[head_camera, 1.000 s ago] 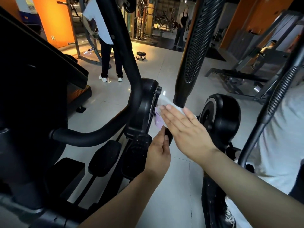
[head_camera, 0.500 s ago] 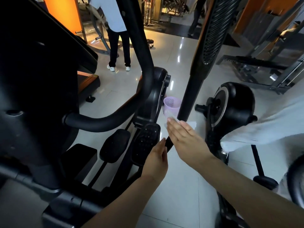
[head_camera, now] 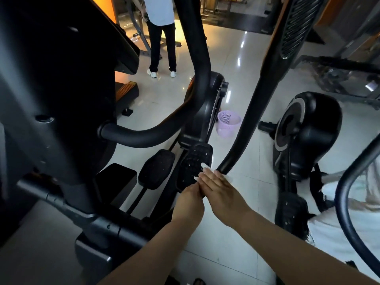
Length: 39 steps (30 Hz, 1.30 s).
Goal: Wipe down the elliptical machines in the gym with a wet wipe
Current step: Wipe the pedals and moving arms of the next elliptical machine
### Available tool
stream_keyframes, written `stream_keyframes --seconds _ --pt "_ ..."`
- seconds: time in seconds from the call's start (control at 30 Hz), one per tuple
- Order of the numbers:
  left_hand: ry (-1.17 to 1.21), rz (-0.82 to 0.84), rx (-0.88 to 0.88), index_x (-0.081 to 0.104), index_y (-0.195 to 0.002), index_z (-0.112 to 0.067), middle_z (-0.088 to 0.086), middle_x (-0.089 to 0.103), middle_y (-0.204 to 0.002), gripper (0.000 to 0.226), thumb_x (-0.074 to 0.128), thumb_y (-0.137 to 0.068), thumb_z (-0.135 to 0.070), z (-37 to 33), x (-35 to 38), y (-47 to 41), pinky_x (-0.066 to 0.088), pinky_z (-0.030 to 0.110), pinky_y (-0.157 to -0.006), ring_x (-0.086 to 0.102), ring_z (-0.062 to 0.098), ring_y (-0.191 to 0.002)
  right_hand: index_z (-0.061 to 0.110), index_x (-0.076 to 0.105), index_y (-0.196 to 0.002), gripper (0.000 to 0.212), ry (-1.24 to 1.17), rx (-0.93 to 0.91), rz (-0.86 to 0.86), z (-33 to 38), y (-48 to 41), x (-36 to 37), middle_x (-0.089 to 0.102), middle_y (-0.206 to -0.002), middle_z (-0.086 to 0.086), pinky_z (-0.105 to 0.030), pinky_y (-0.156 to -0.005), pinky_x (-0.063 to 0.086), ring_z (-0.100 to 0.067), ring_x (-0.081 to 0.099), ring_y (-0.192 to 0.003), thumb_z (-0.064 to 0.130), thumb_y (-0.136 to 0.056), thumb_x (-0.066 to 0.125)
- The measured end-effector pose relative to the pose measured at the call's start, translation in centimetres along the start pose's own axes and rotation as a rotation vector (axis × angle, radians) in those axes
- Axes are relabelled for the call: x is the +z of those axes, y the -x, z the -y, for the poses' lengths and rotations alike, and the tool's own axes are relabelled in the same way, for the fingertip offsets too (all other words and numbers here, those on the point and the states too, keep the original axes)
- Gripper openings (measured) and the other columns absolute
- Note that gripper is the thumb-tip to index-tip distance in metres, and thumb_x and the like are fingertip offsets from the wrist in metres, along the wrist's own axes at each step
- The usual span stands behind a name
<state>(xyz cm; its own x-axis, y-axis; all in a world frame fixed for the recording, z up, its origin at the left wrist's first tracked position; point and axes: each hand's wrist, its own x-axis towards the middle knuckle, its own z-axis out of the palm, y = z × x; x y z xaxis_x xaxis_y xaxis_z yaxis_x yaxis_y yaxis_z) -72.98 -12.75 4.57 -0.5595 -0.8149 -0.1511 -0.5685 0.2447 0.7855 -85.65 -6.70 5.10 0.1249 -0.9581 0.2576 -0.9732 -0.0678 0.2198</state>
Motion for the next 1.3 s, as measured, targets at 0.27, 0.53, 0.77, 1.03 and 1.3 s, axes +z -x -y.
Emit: stream_keyframes --seconds 0.27,0.53,0.77,1.03,1.3 --pt "-0.209 0.048 0.030 0.051 -0.142 -0.010 0.005 0.064 -0.127 0.037 0.035 -0.108 -0.011 0.6 -1.1 1.2 0.046 0.028 -0.094 0.061 0.024 -0.117 0.004 0.041 -0.152 0.070 0.109 0.083 -0.059 -1.1 1.2 -0.3 0.038 -0.159 -0.014 -0.045 -0.120 0.021 -0.028 0.030 -0.151 0.004 -0.098 -0.004" --pt "-0.266 0.022 0.000 0.058 -0.132 -0.010 0.005 0.066 -0.119 0.033 0.039 -0.105 -0.008 1.9 -1.8 2.4 0.047 0.033 -0.093 0.062 0.026 -0.111 0.007 0.045 -0.151 0.061 -0.111 0.021 -0.029 0.7 1.7 1.3 0.040 -0.159 -0.008 -0.042 -0.120 0.025 -0.025 0.032 -0.150 0.006 -0.092 0.030" --pt "-0.320 0.021 -0.060 0.060 -0.111 -0.019 -0.001 0.067 -0.109 0.022 0.040 -0.103 -0.014 3.2 -3.1 4.1 0.049 0.037 -0.088 0.064 0.025 -0.104 0.007 0.050 -0.147 0.050 -0.337 0.013 -0.012 4.9 1.5 3.4 0.048 -0.154 -0.006 -0.043 -0.123 0.024 -0.025 0.033 -0.150 0.009 -0.097 0.049" --pt "-0.530 -0.029 -0.040 0.059 -0.118 -0.019 -0.002 0.068 -0.114 0.024 0.039 -0.105 -0.017 5.2 -5.0 6.0 0.042 0.031 -0.092 0.064 0.022 -0.105 0.006 0.046 -0.150 0.061 -0.282 0.116 -0.056 5.7 1.7 3.1 0.045 -0.156 -0.008 -0.041 -0.124 0.018 -0.026 0.028 -0.152 0.000 -0.089 0.053" --pt "-0.642 -0.074 0.017 0.050 -0.145 -0.016 -0.002 0.058 -0.141 0.045 0.054 -0.100 -0.023 7.9 -5.0 7.9 0.005 0.033 -0.128 0.045 0.015 -0.139 0.011 0.046 -0.151 0.055 -0.318 0.014 0.011 6.4 1.5 3.4 0.044 -0.157 -0.006 -0.039 -0.125 0.018 -0.023 0.026 -0.152 0.010 -0.096 0.043"
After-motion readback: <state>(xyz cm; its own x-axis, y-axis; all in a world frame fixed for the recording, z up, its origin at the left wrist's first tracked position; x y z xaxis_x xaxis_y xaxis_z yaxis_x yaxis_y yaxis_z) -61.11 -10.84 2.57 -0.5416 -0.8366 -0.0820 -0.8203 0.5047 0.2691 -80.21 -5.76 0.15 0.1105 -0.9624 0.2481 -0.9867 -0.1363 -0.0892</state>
